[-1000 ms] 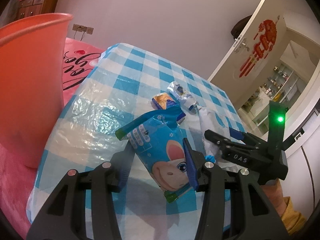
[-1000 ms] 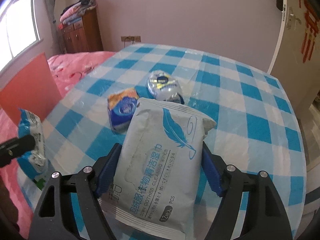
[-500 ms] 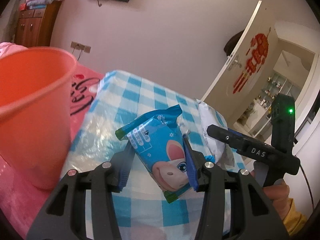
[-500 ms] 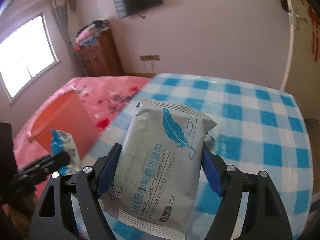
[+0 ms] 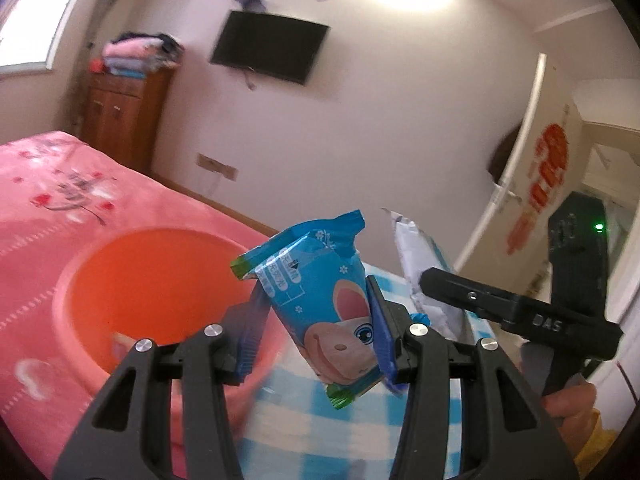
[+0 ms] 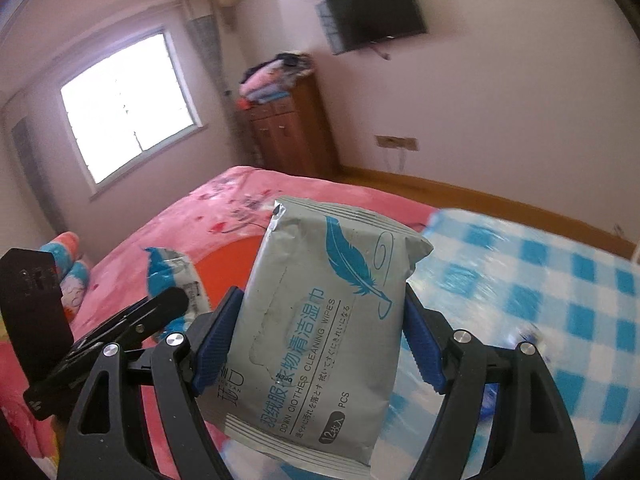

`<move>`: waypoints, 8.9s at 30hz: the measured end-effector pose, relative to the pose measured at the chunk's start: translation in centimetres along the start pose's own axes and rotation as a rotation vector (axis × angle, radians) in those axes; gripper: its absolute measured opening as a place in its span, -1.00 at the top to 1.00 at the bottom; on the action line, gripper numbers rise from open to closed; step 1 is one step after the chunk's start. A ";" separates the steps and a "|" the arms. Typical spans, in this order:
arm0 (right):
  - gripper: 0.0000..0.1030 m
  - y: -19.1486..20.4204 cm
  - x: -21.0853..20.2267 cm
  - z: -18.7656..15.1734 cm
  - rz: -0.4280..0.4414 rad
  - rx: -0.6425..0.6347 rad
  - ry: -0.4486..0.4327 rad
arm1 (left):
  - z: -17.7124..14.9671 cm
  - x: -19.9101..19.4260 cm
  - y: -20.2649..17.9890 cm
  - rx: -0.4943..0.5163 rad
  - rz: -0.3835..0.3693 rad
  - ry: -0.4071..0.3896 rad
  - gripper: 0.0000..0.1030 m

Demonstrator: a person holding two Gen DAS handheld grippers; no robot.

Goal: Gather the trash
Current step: 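Open both tools over the bucket to drop the wipes packs, then return both tools from the bucket to the tissue pack and milk bottle, then grasp the blue tissue pack with the left tool while the right tool grasps the milk bottle, then lift the tissue pack and milk bottle and carry them over the bucket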

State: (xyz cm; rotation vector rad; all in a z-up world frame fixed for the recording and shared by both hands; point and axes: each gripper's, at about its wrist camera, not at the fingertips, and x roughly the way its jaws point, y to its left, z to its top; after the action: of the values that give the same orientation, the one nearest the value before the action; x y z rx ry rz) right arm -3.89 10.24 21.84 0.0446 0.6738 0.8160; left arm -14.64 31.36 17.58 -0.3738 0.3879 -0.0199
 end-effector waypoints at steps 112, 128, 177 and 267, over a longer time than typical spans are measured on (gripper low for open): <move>-0.90 -20.4 -8.3 -16.0 -0.376 0.252 -0.056 | -13.2 14.7 -13.9 0.084 -0.048 0.420 -0.73; -0.90 -25.8 -6.4 -14.1 -0.333 0.343 0.010 | -14.5 21.8 -15.9 0.078 0.106 0.480 -0.72; -0.74 -24.0 6.5 -11.4 -0.378 0.076 0.247 | -14.4 22.3 -13.4 0.144 0.151 0.506 0.10; -0.12 2.6 4.2 -1.2 0.012 -0.107 0.105 | -0.7 0.7 0.7 0.071 0.262 0.041 0.26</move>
State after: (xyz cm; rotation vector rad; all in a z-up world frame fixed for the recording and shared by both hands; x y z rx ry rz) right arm -4.21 14.65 19.34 -0.0916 0.7284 0.8691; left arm -14.27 31.73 16.40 -0.2509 0.4729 0.2144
